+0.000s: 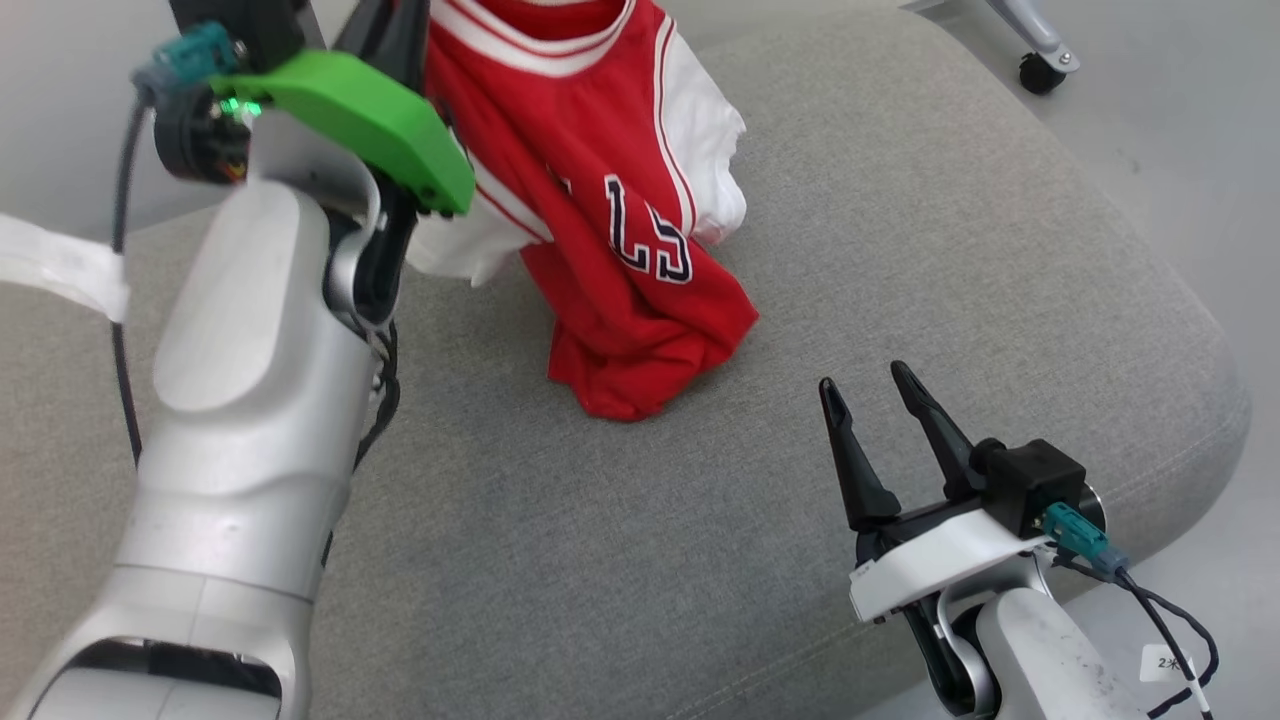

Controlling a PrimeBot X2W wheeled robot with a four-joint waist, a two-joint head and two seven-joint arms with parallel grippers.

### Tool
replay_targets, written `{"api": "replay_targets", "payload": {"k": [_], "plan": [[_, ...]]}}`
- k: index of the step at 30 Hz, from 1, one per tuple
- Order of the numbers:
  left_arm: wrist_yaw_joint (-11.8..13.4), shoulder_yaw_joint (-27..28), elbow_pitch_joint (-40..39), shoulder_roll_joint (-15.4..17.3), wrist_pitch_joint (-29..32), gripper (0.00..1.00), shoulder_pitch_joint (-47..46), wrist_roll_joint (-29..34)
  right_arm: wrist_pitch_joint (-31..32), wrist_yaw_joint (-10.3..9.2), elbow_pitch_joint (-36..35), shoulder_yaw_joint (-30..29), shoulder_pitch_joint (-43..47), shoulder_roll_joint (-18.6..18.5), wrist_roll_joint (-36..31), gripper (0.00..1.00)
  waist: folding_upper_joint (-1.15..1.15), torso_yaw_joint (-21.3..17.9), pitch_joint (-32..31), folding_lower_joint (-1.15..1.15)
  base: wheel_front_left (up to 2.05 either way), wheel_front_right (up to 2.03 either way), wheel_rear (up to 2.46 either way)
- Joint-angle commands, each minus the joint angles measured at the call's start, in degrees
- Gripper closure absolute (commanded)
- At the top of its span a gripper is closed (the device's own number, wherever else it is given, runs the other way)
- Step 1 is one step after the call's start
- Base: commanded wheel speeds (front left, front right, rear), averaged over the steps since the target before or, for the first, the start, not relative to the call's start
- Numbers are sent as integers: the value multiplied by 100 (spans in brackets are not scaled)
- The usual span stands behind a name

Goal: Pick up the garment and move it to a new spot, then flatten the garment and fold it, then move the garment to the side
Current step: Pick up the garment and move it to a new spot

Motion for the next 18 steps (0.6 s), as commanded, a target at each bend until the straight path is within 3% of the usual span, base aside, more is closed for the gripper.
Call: {"api": "replay_targets", "payload": {"k": [1,8,9,10,11,18], "plan": [[10,-80,121,27,-97,100,219,73,-23,3,-31,-37,-68,0,31,0,-1,-20,264,0,0,0,0],[-26,-594,768,-73,-495,100,1169,24,-23,3,-35,-76,-110,-5,60,0,-1,329,332,0,0,0,0],[-32,-648,861,-85,-580,66,1310,-49,-23,3,-39,-76,-113,-3,60,0,-1,386,313,0,0,0,0],[-34,-696,907,-91,-679,11,1396,-66,-22,3,-41,-79,-120,-3,48,0,-1,426,295,0,0,0,0],[-38,-729,934,-98,-807,0,1489,-123,-22,3,-44,-103,-129,-4,28,0,-1,488,268,0,0,0,0],[-6,-702,419,-99,-1237,0,2097,-422,-23,3,-50,-391,-15,-7,-104,0,-1,925,19,0,0,0,0]]}}
